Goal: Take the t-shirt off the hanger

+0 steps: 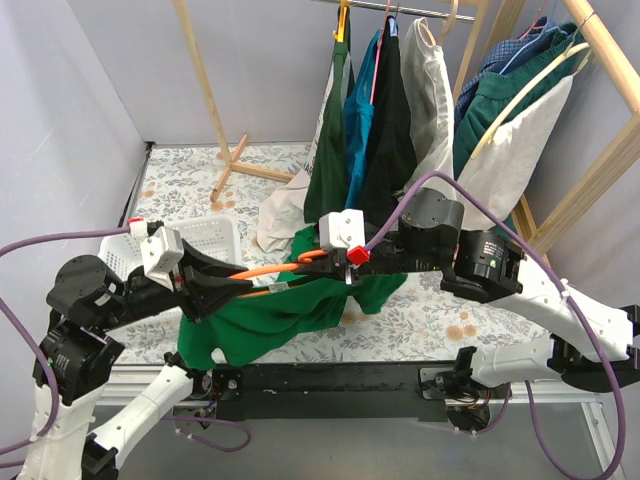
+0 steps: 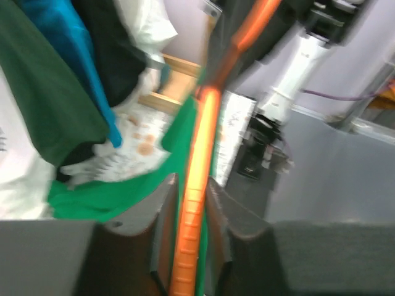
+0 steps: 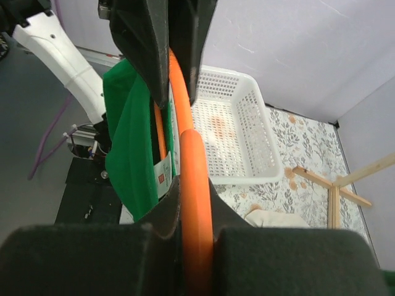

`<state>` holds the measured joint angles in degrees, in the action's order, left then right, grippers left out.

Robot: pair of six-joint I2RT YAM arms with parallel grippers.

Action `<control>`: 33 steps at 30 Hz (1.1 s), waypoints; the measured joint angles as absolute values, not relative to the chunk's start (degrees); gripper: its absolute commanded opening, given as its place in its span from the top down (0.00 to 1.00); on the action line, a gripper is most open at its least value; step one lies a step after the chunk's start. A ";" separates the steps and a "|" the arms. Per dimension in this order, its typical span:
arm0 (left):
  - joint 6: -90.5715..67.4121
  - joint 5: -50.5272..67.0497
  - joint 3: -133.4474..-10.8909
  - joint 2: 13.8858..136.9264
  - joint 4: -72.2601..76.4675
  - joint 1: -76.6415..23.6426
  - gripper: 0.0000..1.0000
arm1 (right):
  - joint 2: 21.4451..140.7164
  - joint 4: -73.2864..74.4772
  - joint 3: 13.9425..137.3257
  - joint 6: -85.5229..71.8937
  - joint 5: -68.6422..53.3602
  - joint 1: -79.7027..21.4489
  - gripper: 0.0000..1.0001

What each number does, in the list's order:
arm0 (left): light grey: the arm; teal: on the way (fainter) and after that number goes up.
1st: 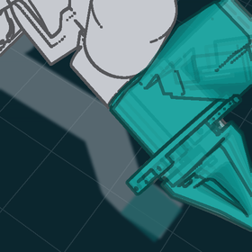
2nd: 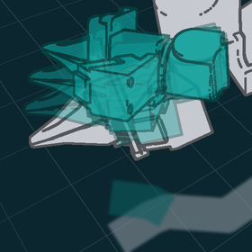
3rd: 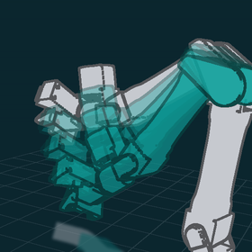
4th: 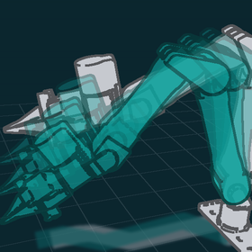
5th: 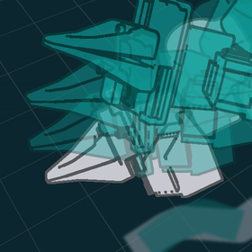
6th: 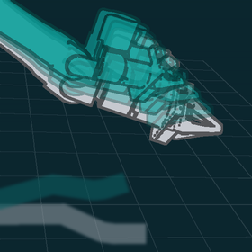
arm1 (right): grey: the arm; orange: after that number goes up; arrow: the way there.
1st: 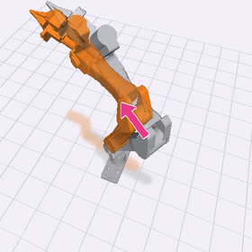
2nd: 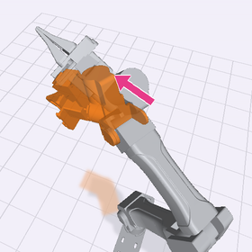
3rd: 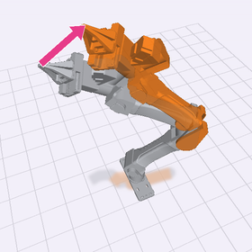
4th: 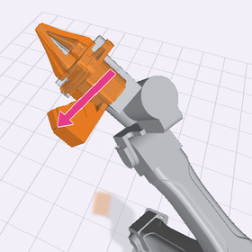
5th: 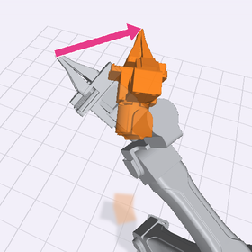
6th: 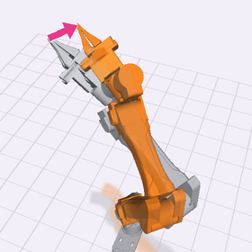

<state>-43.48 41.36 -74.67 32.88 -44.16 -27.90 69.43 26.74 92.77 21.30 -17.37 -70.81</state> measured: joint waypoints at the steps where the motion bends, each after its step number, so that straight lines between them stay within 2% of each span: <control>1: -43.35 40.75 -74.26 32.84 -43.86 -27.90 0.35 | 68.95 26.76 91.92 20.99 -16.71 -70.91 0.99; 2: -43.53 39.51 -73.71 32.84 -42.63 -27.88 0.30 | 68.23 26.83 90.67 20.67 -15.99 -71.05 0.99; 4: -43.64 36.91 -72.60 32.75 -40.38 -27.83 0.25 | 66.87 26.61 88.14 20.18 -13.41 -71.35 0.99; 12: -44.21 23.14 -63.18 27.51 -33.32 -27.83 0.22 | 58.76 26.96 79.85 19.09 -2.26 -70.89 0.99; 17: -45.76 14.85 -55.72 25.34 -29.74 -27.83 0.24 | 55.18 27.14 79.66 18.61 1.63 -70.89 0.99; 24: -47.42 6.52 -51.48 27.40 -27.09 -27.83 0.31 | 54.26 28.05 79.70 18.37 4.40 -70.89 0.99; 27: -47.33 5.28 -50.04 27.73 -26.20 -27.83 0.38 | 54.02 29.45 79.72 18.31 4.56 -70.89 0.99; 28: -47.35 5.04 -49.52 27.86 -25.98 -27.83 0.46 | 53.91 29.91 79.72 18.17 4.56 -70.89 0.99; 31: -47.22 4.82 -48.10 28.82 -24.88 -27.83 0.60 | 53.21 31.33 79.72 17.85 4.60 -70.89 0.99; 32: -47.18 4.89 -47.66 29.19 -24.53 -27.83 0.83 | 52.77 31.90 79.72 17.63 4.67 -70.89 0.99; 33: -47.11 4.97 -47.20 29.52 -24.05 -27.83 0.95 | 52.40 32.23 79.72 17.43 4.80 -70.89 0.99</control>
<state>-47.11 4.97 -47.20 29.52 -24.05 -27.83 52.40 32.23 79.72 17.43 4.80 -70.89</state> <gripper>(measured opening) 0.422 0.097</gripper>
